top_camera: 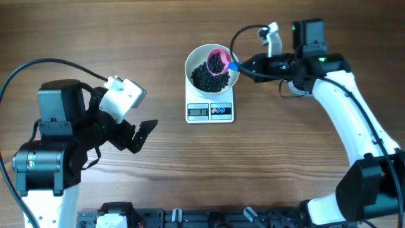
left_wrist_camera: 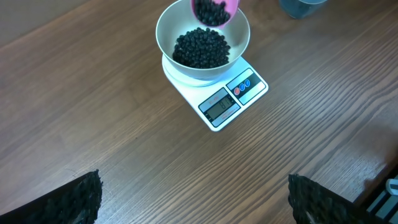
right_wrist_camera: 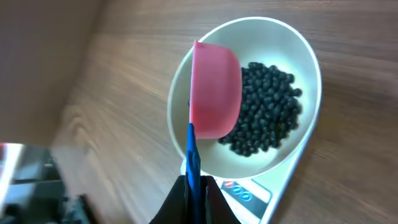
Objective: Scoop item into bowl and weigh 150g on scale
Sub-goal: 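Tip the scoop to pour beans into the white bowl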
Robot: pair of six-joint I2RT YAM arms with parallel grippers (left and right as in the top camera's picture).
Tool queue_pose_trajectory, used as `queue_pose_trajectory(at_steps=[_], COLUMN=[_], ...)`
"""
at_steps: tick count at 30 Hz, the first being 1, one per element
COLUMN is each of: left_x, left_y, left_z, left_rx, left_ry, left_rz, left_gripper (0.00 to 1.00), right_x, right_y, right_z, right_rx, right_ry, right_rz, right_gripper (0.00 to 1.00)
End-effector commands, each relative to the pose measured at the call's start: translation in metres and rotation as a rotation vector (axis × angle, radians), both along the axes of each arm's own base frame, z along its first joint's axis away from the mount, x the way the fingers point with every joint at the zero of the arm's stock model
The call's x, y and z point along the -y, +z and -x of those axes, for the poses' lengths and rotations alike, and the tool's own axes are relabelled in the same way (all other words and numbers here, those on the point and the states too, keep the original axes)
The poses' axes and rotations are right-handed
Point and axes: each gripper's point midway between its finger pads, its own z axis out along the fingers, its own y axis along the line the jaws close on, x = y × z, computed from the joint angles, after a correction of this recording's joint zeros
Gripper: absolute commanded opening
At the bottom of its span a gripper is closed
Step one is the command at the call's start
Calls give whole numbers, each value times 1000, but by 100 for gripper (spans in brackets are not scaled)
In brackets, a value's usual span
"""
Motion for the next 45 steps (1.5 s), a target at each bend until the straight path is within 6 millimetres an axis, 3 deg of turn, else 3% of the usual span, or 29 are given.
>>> queue_pose_trajectory(at_steps=[1, 8, 19, 26, 39, 45], left_x=[1, 1, 1, 1, 1, 1], left_y=[7, 7, 7, 7, 7, 7], left_z=[-1, -1, -1, -1, -1, -1], left_rx=[25, 25, 25, 25, 25, 25], left_ry=[-19, -19, -19, -19, -19, -19], left_rz=[4, 4, 4, 4, 4, 4], left_gripper=[100, 100, 100, 100, 100, 100], right_x=[1, -8, -17, -14, -30, -25], right_y=[0, 2, 9, -5, 0, 1], right_z=[-8, -14, -17, -24, -18, -23], right_rx=[120, 311, 393, 540, 575, 585], right_ry=[-3, 125, 172, 241, 288, 265], right_rz=[138, 254, 267, 594, 571, 604], right_gripper=[5, 5, 5, 4, 4, 4])
